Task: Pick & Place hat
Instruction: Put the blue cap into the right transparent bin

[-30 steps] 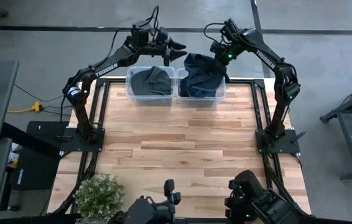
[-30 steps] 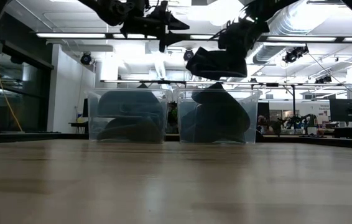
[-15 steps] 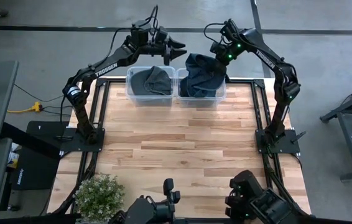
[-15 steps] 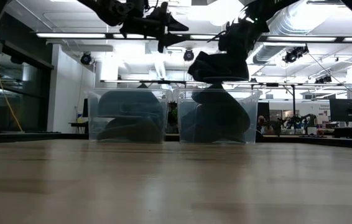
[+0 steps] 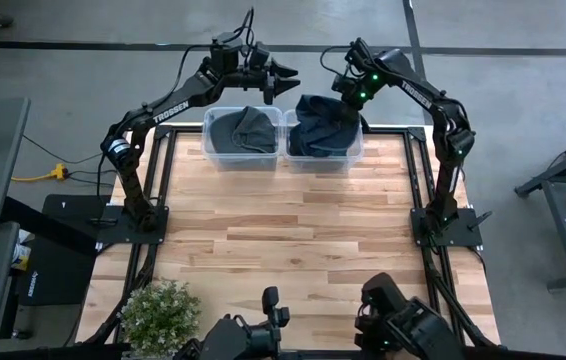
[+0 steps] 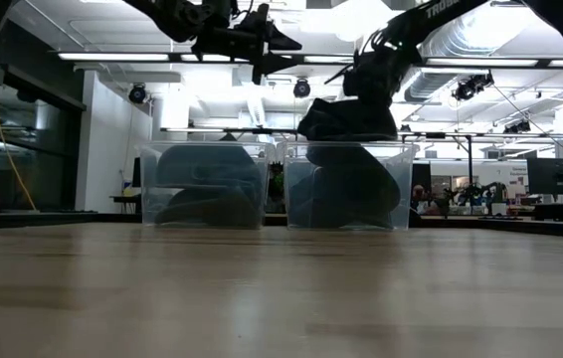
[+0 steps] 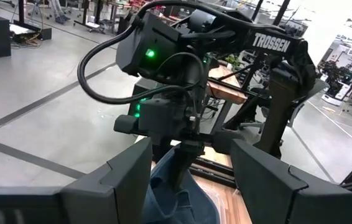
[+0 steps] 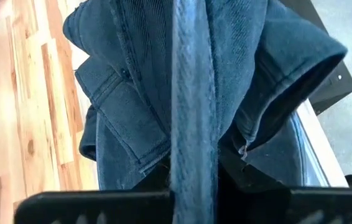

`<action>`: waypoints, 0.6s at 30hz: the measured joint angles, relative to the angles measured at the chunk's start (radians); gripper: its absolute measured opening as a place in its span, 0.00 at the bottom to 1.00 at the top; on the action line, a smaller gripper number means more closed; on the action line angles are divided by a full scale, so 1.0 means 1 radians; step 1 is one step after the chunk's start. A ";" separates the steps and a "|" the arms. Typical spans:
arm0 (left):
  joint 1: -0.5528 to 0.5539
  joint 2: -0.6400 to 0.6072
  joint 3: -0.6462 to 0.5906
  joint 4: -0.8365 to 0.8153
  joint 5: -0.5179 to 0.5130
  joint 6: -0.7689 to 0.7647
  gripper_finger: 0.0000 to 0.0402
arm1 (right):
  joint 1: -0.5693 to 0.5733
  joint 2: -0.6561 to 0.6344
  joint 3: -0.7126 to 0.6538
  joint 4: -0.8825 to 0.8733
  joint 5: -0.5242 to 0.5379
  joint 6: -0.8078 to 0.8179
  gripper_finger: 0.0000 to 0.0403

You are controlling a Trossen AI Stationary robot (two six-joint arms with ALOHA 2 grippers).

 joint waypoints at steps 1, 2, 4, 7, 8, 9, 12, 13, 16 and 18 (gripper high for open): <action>0.000 0.000 0.000 0.000 0.000 0.000 0.54 | 0.000 0.003 0.000 -0.003 0.000 0.000 0.07; 0.000 0.000 0.000 0.000 0.000 0.000 0.54 | 0.000 0.006 0.000 -0.006 0.004 0.000 0.07; 0.000 0.000 0.000 0.000 0.000 0.000 0.54 | 0.000 0.009 0.000 -0.014 0.021 0.001 0.07; 0.000 0.000 0.000 0.000 0.000 0.000 0.54 | 0.000 0.008 0.000 -0.024 0.067 0.001 0.07; 0.000 0.000 0.000 0.000 0.000 0.000 0.54 | 0.000 0.008 0.000 -0.029 0.075 0.003 0.07; 0.000 0.000 0.000 0.000 0.000 0.000 0.54 | 0.000 0.008 0.000 -0.033 0.082 0.006 0.07; 0.000 0.000 0.000 0.000 0.004 0.000 0.54 | 0.001 0.008 0.000 -0.037 0.086 0.018 0.07; 0.000 0.000 0.000 0.000 0.006 -0.001 0.54 | 0.005 0.008 0.000 -0.040 0.086 0.022 0.07; 0.000 0.000 0.000 0.000 0.008 -0.014 0.54 | 0.016 0.008 0.000 -0.064 0.089 0.026 0.07; 0.000 0.000 0.000 0.000 0.009 -0.026 0.54 | 0.028 0.013 0.000 -0.061 0.090 0.031 0.07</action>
